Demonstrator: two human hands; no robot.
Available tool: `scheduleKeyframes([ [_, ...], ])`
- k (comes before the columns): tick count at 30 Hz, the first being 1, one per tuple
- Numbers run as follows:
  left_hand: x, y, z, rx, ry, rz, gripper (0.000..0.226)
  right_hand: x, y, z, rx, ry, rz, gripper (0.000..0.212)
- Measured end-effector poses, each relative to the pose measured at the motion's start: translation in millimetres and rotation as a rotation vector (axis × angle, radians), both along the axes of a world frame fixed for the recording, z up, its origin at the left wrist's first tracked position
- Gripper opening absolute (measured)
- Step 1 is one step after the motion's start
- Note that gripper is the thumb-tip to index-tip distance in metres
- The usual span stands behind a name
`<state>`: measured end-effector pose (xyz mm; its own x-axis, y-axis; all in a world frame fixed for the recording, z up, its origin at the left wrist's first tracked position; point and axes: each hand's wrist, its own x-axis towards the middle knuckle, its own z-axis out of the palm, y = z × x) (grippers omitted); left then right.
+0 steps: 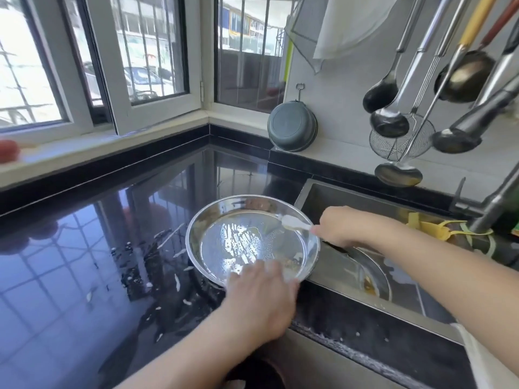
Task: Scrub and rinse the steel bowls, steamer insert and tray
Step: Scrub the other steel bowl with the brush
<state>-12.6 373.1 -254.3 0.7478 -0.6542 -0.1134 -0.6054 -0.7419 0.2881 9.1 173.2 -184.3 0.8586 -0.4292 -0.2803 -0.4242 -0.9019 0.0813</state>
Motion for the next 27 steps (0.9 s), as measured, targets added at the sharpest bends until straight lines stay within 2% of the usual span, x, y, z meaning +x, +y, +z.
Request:
scheduleKeyframes([
  [3,-17,-21,16,-0.365,0.287,-0.126,0.049,-1,10,10,0.085,-0.041,0.046,0.027],
  [4,-15,-18,21,-0.478,0.357,-0.156,0.051,-2,12,13,0.124,-0.064,0.068,0.028],
  [6,0,3,27,-0.553,0.306,-0.175,0.045,-8,12,16,0.193,-0.118,0.097,0.051],
  [8,25,36,24,-0.434,0.115,-0.210,0.039,-14,5,16,0.193,-0.130,0.139,0.056],
  [11,60,86,9,-0.079,-0.118,-0.333,0.042,-27,1,15,0.098,-0.034,0.184,0.050],
  [13,74,104,-8,0.005,-0.269,-0.443,0.029,-32,8,13,-0.020,0.035,0.222,0.046],
  [15,75,106,-18,0.031,-0.413,-0.498,0.011,-33,16,8,-0.076,0.039,0.234,0.027],
  [16,71,102,-21,0.031,-0.454,-0.514,0.010,-32,18,6,-0.061,0.024,0.226,0.019],
  [19,47,76,-15,0.016,-0.489,-0.541,0.013,-25,16,3,0.001,-0.066,0.156,0.018],
  [21,31,57,-15,-0.027,-0.552,-0.548,0.023,-22,16,6,0.037,-0.121,0.126,0.027],
  [24,26,42,-16,-0.055,-0.459,-0.466,0.035,-21,19,9,0.095,-0.113,0.116,0.044],
  [27,38,56,-16,-0.026,-0.357,-0.444,0.038,-23,21,5,0.117,-0.051,0.119,0.048],
])
